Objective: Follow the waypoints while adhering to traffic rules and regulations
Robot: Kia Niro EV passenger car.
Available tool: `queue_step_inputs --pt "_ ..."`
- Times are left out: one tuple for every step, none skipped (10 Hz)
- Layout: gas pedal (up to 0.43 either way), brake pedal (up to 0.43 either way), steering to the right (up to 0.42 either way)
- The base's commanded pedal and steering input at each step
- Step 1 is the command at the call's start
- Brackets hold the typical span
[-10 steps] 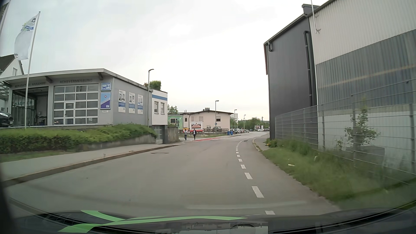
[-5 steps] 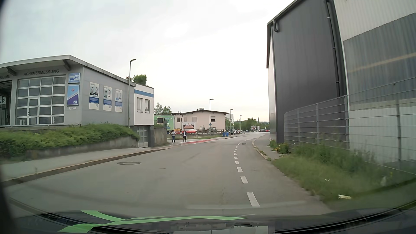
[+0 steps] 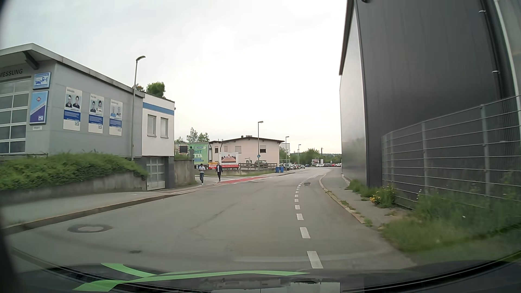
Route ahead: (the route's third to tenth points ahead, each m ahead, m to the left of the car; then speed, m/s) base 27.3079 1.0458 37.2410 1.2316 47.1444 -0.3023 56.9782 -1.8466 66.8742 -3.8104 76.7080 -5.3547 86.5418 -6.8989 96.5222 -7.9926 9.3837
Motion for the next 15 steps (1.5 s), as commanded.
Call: queue_step_inputs --pt "0.039 0.000 0.007" --pt "0.039 0.000 0.007" --pt "0.039 0.000 0.007" --pt "0.039 0.000 0.007" --pt "0.039 0.000 0.008" --pt "0.039 0.000 0.011" --pt "0.039 0.000 0.014" --pt "0.039 0.000 0.017" --pt "0.039 0.000 0.020" --pt "0.039 0.000 0.020" --pt "0.039 0.000 0.021" --pt "0.039 0.000 0.021" --pt "0.039 0.000 0.021" --pt "0.039 0.000 0.020" --pt "0.039 0.000 0.021"
